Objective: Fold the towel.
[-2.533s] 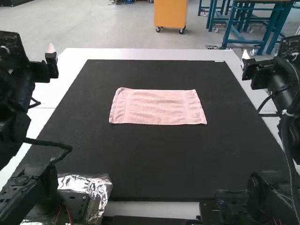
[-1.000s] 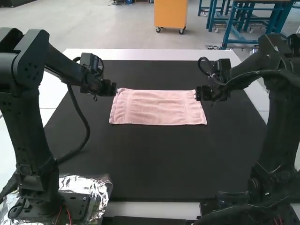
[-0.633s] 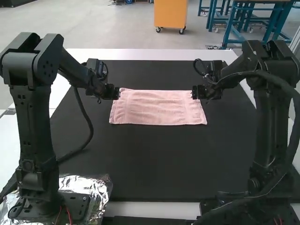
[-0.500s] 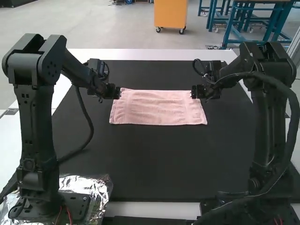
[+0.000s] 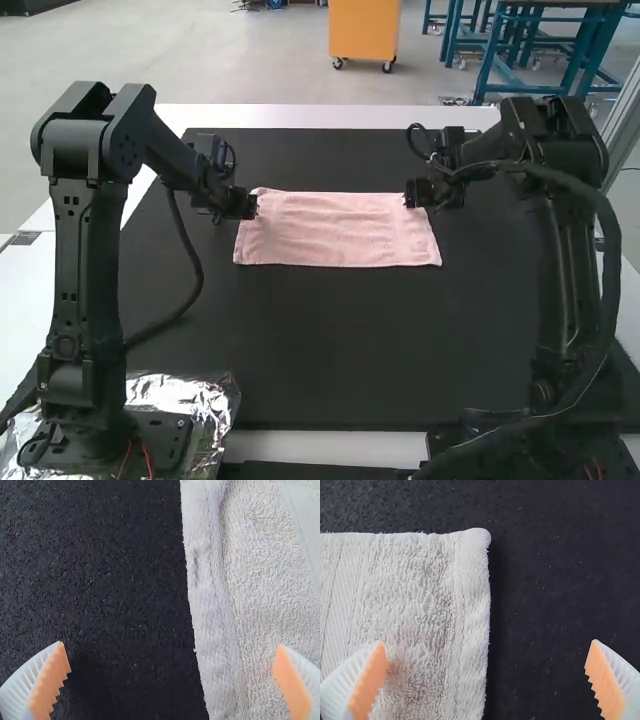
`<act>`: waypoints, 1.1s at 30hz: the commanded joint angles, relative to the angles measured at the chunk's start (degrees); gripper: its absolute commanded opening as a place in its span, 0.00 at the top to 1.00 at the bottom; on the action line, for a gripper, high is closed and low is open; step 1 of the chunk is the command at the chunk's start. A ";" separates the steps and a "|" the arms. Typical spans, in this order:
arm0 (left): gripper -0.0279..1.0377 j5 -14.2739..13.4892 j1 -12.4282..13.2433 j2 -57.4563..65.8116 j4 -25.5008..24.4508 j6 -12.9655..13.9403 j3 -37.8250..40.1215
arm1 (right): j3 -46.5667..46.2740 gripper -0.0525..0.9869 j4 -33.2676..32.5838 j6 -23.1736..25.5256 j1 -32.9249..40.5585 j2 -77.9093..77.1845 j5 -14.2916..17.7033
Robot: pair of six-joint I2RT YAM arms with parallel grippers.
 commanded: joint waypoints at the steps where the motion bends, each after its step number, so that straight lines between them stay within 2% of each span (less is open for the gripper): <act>1: 0.08 0.02 0.54 -0.16 -0.21 0.47 1.66 | 1.38 0.08 -1.24 -0.66 0.54 0.84 0.28; 5: 0.08 0.02 0.54 0.01 -0.12 0.29 1.75 | 1.21 0.08 -1.94 -0.84 0.45 1.10 -0.33; 9: 0.08 -0.60 0.36 0.28 -0.38 0.38 1.66 | 1.29 0.08 -3.78 -0.58 0.36 1.01 -4.20; 10: 0.10 -0.60 0.28 0.45 -0.47 0.38 1.66 | 1.29 0.13 -4.58 -0.58 0.45 1.10 -4.99; 11: 0.18 -0.60 0.28 0.54 -0.82 0.38 1.58 | 1.21 0.33 -5.19 -0.58 0.45 1.01 -6.22; 12: 0.36 -0.60 0.28 0.54 -0.73 0.38 1.49 | 1.38 0.63 -6.42 -0.58 0.19 0.93 -7.28; 13: 0.66 -0.33 0.36 0.63 -0.47 0.29 1.31 | 1.21 0.93 -6.51 -0.66 0.01 0.84 -7.45; 14: 0.95 -0.33 0.45 0.54 0.06 0.29 0.96 | 1.21 0.96 -6.60 -0.75 -0.17 0.75 -7.72; 16: 0.95 0.46 0.54 0.28 1.29 0.29 0.17 | 1.12 0.97 -7.65 -0.93 -0.52 0.75 -8.95; 23: 0.95 4.77 0.54 -2.89 3.57 0.21 -0.18 | 1.73 0.97 -6.77 -1.37 -0.96 -2.68 -9.65; 30: 0.95 5.47 0.10 -4.91 5.33 -0.41 -0.18 | 4.72 0.97 -8.00 -0.58 0.27 -4.35 -10.18; 31: 0.88 5.38 0.01 -4.91 5.42 -0.41 -0.09 | 4.55 0.97 -8.09 -0.58 0.27 -4.35 -10.26; 32: 0.67 5.38 -0.08 -4.82 5.33 -0.41 -0.18 | 4.28 0.97 -8.00 -0.58 0.19 -4.35 -10.35; 33: 0.36 5.38 -0.34 -4.82 4.89 -0.32 -0.09 | 4.02 0.97 -8.00 -0.58 0.27 -4.35 -10.35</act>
